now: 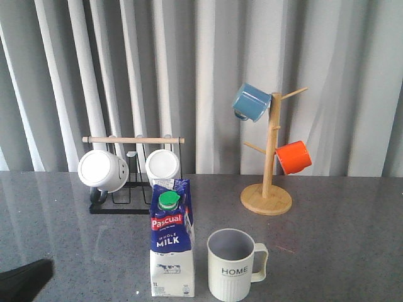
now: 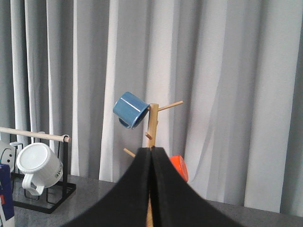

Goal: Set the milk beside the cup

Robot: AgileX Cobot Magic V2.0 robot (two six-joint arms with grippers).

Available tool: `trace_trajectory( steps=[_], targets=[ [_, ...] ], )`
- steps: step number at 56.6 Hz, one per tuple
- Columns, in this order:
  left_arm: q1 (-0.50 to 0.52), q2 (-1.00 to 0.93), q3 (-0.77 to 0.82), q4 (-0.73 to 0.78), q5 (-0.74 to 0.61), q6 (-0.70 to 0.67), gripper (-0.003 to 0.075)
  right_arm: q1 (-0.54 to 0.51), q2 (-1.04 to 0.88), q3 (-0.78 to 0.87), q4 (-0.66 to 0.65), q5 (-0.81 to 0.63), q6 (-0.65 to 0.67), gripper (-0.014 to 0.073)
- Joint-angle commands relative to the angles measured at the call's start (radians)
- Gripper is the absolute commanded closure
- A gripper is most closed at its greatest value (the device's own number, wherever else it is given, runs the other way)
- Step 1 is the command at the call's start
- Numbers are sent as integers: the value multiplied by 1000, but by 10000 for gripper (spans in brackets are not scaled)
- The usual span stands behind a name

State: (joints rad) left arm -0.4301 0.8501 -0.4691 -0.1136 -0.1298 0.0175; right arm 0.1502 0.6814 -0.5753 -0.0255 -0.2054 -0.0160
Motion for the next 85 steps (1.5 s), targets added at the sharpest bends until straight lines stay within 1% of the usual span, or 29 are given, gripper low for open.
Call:
trace_trajectory(
  steps=[1,9,12,16,23,30,37,43,50,55,63,85],
  targets=[
    [101,-151,79,4,-66,-4,726,-5,0,-26,-4,-67,-7,602],
    [247,-330,209,4,-87,-7,726,-5,0,-26,-4,-67,-7,602],
    [280,-378,240,7,-91,-11,726,-5,0,-26,-4,-67,-7,602],
    [292,-445,280,52,-82,-17,726,-5,0,-26,-4,-67,-7,602],
    [292,-551,342,130,-61,-77,726,-5,0,-26,-4,-67,-7,602],
    [301,-650,407,134,-47,-63,726,-5,0,-26,-4,-67,-7,602],
    [347,-735,471,133,-23,-72,726,-5,0,-26,-4,-67,-7,602],
    [385,-802,472,133,67,-80,726,-5,0,-26,-4,-67,-7,602],
    [397,-877,473,136,183,-39,726,-5,0,-26,-4,-67,-7,602],
    [397,-874,473,133,201,-30,726,-5,0,-26,-4,-64,-7,602],
    [397,-874,473,123,171,-32,726,-5,0,-26,-4,-67,-7,602],
    [397,-874,472,123,181,-32,726,-5,0,-26,-4,-66,-7,602]
  ],
)
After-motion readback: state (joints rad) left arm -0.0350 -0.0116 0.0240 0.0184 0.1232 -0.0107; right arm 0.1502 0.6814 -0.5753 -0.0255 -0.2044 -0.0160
